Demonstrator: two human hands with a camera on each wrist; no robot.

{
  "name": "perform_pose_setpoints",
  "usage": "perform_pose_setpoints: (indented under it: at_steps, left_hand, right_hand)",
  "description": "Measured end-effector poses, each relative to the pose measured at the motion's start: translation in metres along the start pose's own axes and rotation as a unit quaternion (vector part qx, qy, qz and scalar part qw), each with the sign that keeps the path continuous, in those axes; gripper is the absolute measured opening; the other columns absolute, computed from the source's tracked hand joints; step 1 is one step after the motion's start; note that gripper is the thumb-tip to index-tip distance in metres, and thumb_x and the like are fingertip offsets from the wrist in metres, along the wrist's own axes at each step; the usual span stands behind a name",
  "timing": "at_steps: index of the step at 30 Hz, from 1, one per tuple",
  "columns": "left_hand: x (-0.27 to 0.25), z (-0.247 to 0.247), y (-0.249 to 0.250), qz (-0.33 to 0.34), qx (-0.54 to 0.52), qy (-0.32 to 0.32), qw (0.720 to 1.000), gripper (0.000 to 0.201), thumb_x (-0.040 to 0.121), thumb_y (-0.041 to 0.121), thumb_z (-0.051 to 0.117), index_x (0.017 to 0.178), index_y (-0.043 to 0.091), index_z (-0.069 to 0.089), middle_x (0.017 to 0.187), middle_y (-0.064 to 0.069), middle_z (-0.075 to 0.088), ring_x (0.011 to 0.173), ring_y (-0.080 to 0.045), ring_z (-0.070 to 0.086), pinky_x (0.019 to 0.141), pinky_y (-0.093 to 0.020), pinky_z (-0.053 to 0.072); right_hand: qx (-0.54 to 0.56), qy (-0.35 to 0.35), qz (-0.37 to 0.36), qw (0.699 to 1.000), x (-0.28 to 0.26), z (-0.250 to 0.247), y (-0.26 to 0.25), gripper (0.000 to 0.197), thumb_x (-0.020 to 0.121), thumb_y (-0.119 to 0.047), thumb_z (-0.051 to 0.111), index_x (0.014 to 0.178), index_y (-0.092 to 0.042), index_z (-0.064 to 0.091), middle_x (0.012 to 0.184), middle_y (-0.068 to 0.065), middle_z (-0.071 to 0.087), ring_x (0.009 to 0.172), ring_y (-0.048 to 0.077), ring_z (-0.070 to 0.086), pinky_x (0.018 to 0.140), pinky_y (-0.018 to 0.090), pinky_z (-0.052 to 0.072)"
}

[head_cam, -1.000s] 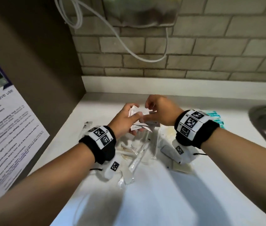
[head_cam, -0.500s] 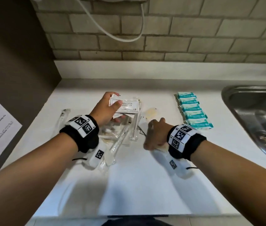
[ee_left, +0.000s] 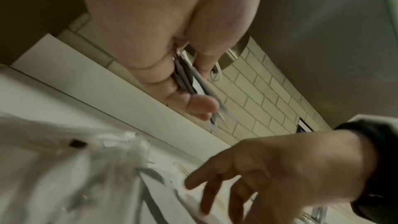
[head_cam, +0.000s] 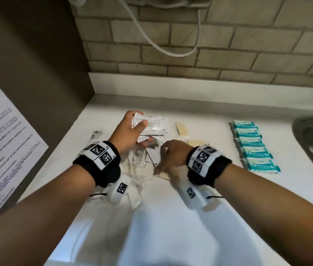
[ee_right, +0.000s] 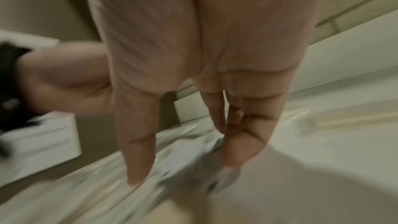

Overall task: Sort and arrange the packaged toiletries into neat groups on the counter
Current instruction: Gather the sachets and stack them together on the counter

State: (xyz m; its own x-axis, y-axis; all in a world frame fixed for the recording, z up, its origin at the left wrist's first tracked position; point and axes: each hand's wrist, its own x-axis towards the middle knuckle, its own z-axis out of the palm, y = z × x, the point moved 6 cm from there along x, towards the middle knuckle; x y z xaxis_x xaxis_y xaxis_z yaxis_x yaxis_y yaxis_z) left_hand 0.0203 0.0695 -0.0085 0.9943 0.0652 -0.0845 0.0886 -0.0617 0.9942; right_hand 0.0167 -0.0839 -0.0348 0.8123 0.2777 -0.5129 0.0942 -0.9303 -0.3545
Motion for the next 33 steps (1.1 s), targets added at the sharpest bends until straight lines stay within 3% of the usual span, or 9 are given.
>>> perform_pose_setpoints:
  at_steps: [3, 8, 12, 14, 18, 24, 27, 30, 33]
  left_hand:
    - [0.005, -0.009, -0.002, -0.007, -0.026, 0.013, 1.0, 0.023, 0.099, 0.017, 0.051, 0.121, 0.019, 0.043, 0.107, -0.018, 0.065, 0.064, -0.026, 0.067, 0.053, -0.031, 0.05]
    - [0.014, -0.003, -0.002, -0.016, -0.021, -0.002, 1.0, 0.024, 0.099, 0.02, 0.052, 0.122, 0.019, 0.044, 0.111, -0.019, 0.066, 0.074, -0.03, 0.068, 0.062, -0.038, 0.056]
    - [0.023, 0.003, 0.001, -0.003, 0.009, -0.017, 1.0, 0.022, 0.099, 0.02, 0.051, 0.12, 0.02, 0.043, 0.112, -0.018, 0.065, 0.071, -0.027, 0.07, 0.054, -0.031, 0.056]
    - [0.027, 0.006, 0.003, 0.004, 0.01, -0.023, 1.0, 0.021, 0.099, 0.019, 0.051, 0.118, 0.02, 0.042, 0.111, -0.02, 0.065, 0.07, -0.028, 0.069, 0.054, -0.031, 0.055]
    - [0.031, 0.004, 0.007, 0.019, 0.006, -0.027, 0.999, 0.018, 0.099, 0.017, 0.051, 0.115, 0.02, 0.043, 0.11, -0.021, 0.065, 0.066, -0.027, 0.068, 0.052, -0.03, 0.054]
    - [0.035, 0.001, 0.007, 0.019, 0.004, -0.012, 1.0, 0.02, 0.099, 0.016, 0.051, 0.118, 0.019, 0.043, 0.111, -0.019, 0.065, 0.067, -0.028, 0.068, 0.051, -0.03, 0.053]
    - [0.037, 0.007, 0.007, 0.026, 0.013, -0.02, 0.999, 0.021, 0.099, 0.017, 0.051, 0.118, 0.02, 0.044, 0.113, -0.019, 0.065, 0.071, -0.03, 0.069, 0.054, -0.031, 0.053]
    - [0.037, 0.015, 0.012, 0.032, 0.025, -0.025, 0.999, 0.022, 0.099, 0.017, 0.05, 0.119, 0.02, 0.043, 0.113, -0.018, 0.065, 0.068, -0.026, 0.07, 0.052, -0.03, 0.053]
    - [0.033, 0.025, 0.016, 0.03, 0.037, -0.031, 0.998, 0.022, 0.1, 0.016, 0.05, 0.12, 0.018, 0.042, 0.111, -0.016, 0.065, 0.063, -0.021, 0.07, 0.049, -0.027, 0.054]
  right_hand:
    - [0.006, 0.065, 0.052, 0.997, 0.009, -0.035, 0.032, 0.09, 0.068, -0.054, 0.079, 0.142, -0.016, 0.043, 0.142, 0.005, 0.049, 0.128, 0.026, 0.048, 0.105, 0.035, 0.041]
    - [-0.106, 0.06, 0.142, 0.982, 0.022, -0.04, 0.061, 0.079, 0.068, -0.062, 0.068, 0.136, -0.027, 0.045, 0.134, 0.013, 0.037, 0.125, 0.036, 0.038, 0.106, 0.048, 0.037]
    - [-0.124, 0.052, 0.084, 0.987, 0.039, -0.023, 0.034, 0.069, 0.076, -0.052, 0.064, 0.134, -0.021, 0.044, 0.127, 0.015, 0.039, 0.117, 0.036, 0.04, 0.096, 0.044, 0.042]
    - [-0.138, 0.042, 0.063, 0.988, 0.045, -0.013, 0.018, 0.063, 0.073, -0.047, 0.066, 0.127, -0.017, 0.049, 0.123, 0.015, 0.04, 0.112, 0.035, 0.04, 0.087, 0.043, 0.04]
    - [-0.13, 0.023, 0.033, 0.991, 0.054, -0.005, 0.0, 0.06, 0.072, -0.043, 0.067, 0.123, -0.014, 0.055, 0.12, 0.013, 0.041, 0.111, 0.033, 0.043, 0.082, 0.039, 0.041]
    - [-0.132, 0.092, 0.018, 0.987, 0.057, -0.04, 0.004, 0.082, 0.067, -0.051, 0.076, 0.133, -0.012, 0.045, 0.128, 0.008, 0.038, 0.122, 0.031, 0.036, 0.1, 0.039, 0.043]
    - [-0.157, 0.057, 0.019, 0.986, 0.064, -0.038, 0.011, 0.069, 0.07, -0.057, 0.068, 0.126, -0.019, 0.053, 0.133, 0.005, 0.04, 0.123, 0.029, 0.034, 0.101, 0.041, 0.038]
    - [-0.14, 0.028, -0.03, 0.989, 0.06, -0.034, 0.006, 0.055, 0.08, -0.047, 0.065, 0.126, -0.017, 0.059, 0.131, 0.005, 0.053, 0.121, 0.026, 0.046, 0.103, 0.036, 0.04]
    - [-0.037, 0.039, -0.076, 0.996, 0.051, -0.039, 0.015, 0.061, 0.073, -0.037, 0.076, 0.129, -0.021, 0.056, 0.122, 0.002, 0.063, 0.11, 0.023, 0.059, 0.094, 0.037, 0.05]
